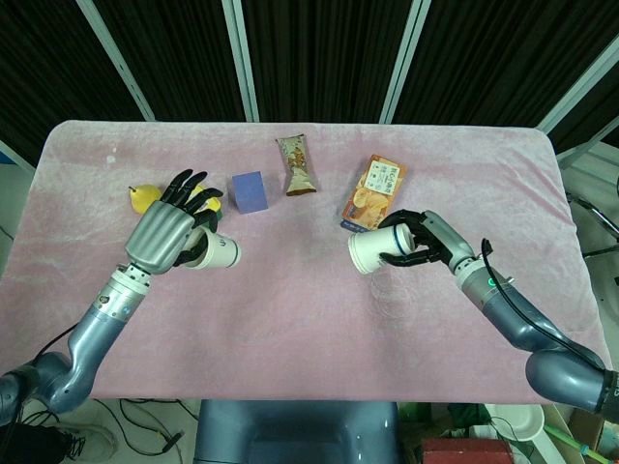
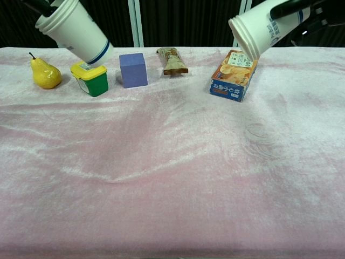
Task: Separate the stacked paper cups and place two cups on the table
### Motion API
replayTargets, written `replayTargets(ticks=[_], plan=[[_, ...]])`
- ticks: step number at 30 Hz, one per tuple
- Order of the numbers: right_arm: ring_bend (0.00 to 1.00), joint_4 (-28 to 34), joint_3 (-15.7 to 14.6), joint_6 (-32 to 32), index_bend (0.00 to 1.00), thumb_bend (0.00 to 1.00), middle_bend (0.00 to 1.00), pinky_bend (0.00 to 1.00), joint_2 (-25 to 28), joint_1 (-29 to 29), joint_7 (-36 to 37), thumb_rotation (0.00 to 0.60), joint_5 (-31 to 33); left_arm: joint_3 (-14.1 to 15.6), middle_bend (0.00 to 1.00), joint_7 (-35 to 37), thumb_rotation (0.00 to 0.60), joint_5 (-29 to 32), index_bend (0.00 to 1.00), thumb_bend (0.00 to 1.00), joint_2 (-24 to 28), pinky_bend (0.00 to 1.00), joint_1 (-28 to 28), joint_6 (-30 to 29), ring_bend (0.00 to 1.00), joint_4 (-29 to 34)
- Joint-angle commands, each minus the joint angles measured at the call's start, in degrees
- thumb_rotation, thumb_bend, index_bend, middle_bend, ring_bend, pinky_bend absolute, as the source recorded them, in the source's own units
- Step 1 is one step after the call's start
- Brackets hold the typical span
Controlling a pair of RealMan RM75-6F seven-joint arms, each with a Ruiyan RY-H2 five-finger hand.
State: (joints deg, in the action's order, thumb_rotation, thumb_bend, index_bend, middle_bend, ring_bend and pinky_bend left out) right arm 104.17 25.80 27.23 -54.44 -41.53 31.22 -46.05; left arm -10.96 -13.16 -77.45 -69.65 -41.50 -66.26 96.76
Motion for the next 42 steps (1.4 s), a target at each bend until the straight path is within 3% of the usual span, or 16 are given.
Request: replayTargets(ticks=[1,9,14,23,30,42], plan=[[0.77,-0.65,-7.74,11.99,0.89,0.61,0.67,0.59,-3.57,-0.35,-15.68,0.6,-6.36,2.44,0.2,-6.31,0.6,4.54,0.56,0.62,3.76,0.0,1.51,3.33,0.0,2.66],[0.74,-1.26,-17.5,31.68,0.89,0.61,0.64,0.56,-14.62,-0.86,-48.41,0.6,-13.62,5.11,0.19,-14.22,0.6,12.81,0.55,0.62,6.48,0.0,2.43,7.27,0.0,1.97],[0.74,-3.91,-19.72,37.28,0.89,0.61,0.63,0.56,-21.36,0.1,-55.76,0.6,-17.53,5.87,0.19,-13.0,0.6,13.06,0.55,0.62,3.66,0.0,3.15,7.51,0.0,-3.06],[0.73,-10.0,-21.2,38.28,0.89,0.61,0.63,0.55,-28.56,1.11,-57.41,0.6,-20.29,6.22,0.19,-8.53,0.6,11.49,0.53,0.62,-1.92,0.0,3.7,8.46,0.0,-11.91],[0.73,-14.49,-20.53,37.19,0.89,0.61,0.63,0.55,-32.48,1.14,-56.39,0.6,-21.01,6.51,0.19,-5.88,0.6,10.95,0.51,0.61,-6.39,0.0,3.54,10.6,0.0,-18.6],[0.73,-16.43,-19.9,36.04,0.89,0.6,0.62,0.55,-33.72,1.81,-55.39,0.6,-22.06,6.67,0.17,-6.1,0.6,9.35,0.47,0.57,-10.38,0.0,3.38,11.08,0.0,-23.58]])
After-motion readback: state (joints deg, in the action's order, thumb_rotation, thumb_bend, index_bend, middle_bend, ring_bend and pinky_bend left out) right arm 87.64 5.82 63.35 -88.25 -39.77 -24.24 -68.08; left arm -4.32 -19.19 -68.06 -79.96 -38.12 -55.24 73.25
